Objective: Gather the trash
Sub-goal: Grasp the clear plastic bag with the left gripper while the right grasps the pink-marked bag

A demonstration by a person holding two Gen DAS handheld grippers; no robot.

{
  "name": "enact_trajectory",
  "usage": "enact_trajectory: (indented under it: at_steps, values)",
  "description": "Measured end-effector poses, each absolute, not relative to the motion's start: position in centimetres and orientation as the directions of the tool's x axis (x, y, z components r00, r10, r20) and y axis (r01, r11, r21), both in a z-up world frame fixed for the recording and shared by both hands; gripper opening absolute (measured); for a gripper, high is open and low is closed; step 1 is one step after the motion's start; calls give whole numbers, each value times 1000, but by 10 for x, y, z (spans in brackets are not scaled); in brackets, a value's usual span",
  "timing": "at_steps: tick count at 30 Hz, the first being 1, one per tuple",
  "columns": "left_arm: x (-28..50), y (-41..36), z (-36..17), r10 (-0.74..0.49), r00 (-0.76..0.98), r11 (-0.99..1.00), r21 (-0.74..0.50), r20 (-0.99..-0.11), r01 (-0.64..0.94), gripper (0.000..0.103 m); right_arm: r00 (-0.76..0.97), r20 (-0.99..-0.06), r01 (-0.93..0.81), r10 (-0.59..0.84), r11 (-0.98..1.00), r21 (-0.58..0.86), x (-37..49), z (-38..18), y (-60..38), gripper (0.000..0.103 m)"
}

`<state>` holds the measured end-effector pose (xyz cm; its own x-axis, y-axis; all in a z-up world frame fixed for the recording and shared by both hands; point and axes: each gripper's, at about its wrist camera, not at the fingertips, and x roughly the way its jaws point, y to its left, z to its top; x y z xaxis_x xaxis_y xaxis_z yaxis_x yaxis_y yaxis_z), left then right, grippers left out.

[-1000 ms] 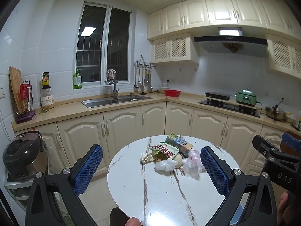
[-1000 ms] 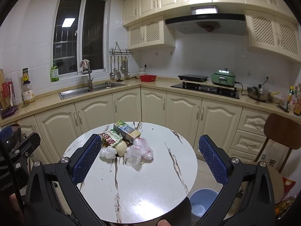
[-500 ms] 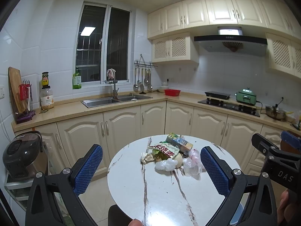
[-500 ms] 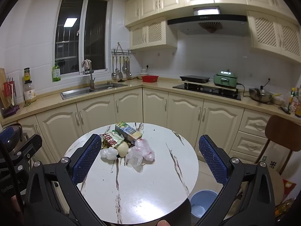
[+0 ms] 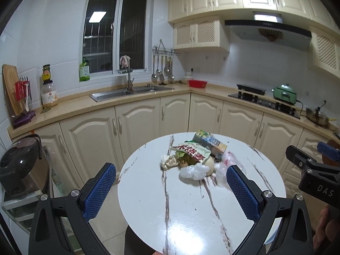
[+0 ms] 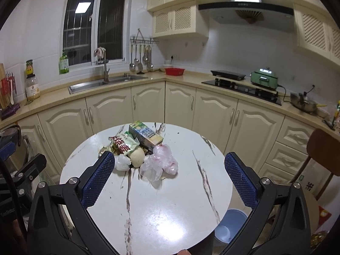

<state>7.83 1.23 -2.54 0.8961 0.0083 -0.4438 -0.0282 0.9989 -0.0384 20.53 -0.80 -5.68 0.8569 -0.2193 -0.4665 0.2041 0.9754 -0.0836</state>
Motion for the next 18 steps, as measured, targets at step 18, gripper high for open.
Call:
enact_trajectory:
  at_steps: [18]
  values:
    - [217, 24, -87, -4, 741, 998, -45, -672, -36, 102, 647, -751, 164, -130, 986, -30, 341, -170, -58, 102]
